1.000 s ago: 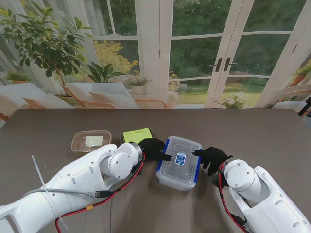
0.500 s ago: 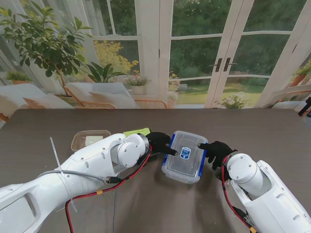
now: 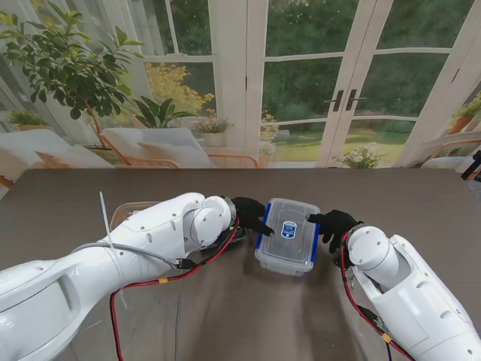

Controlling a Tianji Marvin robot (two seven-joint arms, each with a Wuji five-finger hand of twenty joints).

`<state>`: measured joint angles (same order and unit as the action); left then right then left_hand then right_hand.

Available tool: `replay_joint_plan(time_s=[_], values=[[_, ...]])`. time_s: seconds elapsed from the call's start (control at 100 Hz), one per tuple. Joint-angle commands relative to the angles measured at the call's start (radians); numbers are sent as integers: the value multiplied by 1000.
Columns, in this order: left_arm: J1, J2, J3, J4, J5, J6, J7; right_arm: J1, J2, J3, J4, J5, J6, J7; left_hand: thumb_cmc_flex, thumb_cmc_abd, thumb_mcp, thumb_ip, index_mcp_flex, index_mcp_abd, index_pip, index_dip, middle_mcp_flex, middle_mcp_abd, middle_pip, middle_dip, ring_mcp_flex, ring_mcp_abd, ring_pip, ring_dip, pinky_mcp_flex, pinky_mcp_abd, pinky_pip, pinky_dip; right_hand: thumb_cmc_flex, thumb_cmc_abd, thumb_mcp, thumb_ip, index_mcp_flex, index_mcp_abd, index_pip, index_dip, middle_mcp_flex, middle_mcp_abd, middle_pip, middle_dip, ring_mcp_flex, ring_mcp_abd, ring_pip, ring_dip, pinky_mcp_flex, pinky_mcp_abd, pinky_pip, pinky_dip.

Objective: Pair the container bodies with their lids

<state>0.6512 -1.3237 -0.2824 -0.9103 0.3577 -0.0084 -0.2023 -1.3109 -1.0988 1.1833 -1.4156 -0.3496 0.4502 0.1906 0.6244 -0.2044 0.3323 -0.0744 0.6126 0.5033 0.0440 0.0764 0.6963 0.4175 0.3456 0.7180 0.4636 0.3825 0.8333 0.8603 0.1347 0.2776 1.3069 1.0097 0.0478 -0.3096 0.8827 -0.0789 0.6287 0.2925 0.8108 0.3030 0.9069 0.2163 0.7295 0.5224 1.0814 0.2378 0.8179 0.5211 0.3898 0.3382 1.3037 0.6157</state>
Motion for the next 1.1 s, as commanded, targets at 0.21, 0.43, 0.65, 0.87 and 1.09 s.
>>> replay_joint_plan(time_s=[0.21, 0.43, 0.65, 0.87, 1.09], values=[[-16, 44, -10, -146, 53, 74, -86, 30, -12, -18, 31, -18, -13, 17, 20, 55, -69, 30, -43, -121, -30, -15, -66, -80, -80, -101, -64, -26, -177, -114, -92, -72, -66, -115, -2, -44, 34, -14, -52, -267, -38, -12, 4, -62, 14, 3, 6, 6, 17, 12, 139, 23, 42, -14], [-24, 66, -1, -193, 114, 107, -95, 32, -11, -14, 51, -29, -15, 16, 16, 44, -95, 32, -67, -110, -38, -20, -103, -93, -183, -230, -125, -52, -416, -265, -148, -71, -309, -288, -2, -46, 40, -14, -50, -264, -37, -11, 5, -63, 15, 2, 7, 5, 17, 11, 139, 23, 43, -15], [2, 112, -31, -279, 153, 144, -121, 23, -11, -5, 46, -53, -18, 1, 16, 53, -102, 33, -97, -106, -44, -24, -140, -94, -239, -307, -165, -71, -549, -352, -168, -83, -476, -363, -2, -49, 41, -15, -72, -261, -39, -11, 1, -64, 14, 2, 4, 5, 16, 11, 138, 22, 43, -15], [157, 197, -212, -451, 248, 165, -123, -29, -6, 32, -51, -180, -19, -50, 21, 55, -114, 36, -86, -176, -32, -17, -174, -133, -262, -359, -193, -90, -640, -423, -179, -91, -631, -436, -5, -58, 43, -14, -158, -275, -35, -7, -78, -78, 11, 2, -50, -11, -1, 7, 112, 4, 37, -15], [397, 257, -483, -649, 340, 145, -154, -99, -7, 83, -170, -275, -102, -111, 32, 37, -111, 35, -76, -190, -20, -11, -180, -158, -261, -376, -201, -96, -679, -450, -185, -90, -706, -465, 3, -84, 49, -11, -149, -315, -34, -9, -169, -91, -16, -22, -145, -37, -31, -2, 66, -24, 18, -16]])
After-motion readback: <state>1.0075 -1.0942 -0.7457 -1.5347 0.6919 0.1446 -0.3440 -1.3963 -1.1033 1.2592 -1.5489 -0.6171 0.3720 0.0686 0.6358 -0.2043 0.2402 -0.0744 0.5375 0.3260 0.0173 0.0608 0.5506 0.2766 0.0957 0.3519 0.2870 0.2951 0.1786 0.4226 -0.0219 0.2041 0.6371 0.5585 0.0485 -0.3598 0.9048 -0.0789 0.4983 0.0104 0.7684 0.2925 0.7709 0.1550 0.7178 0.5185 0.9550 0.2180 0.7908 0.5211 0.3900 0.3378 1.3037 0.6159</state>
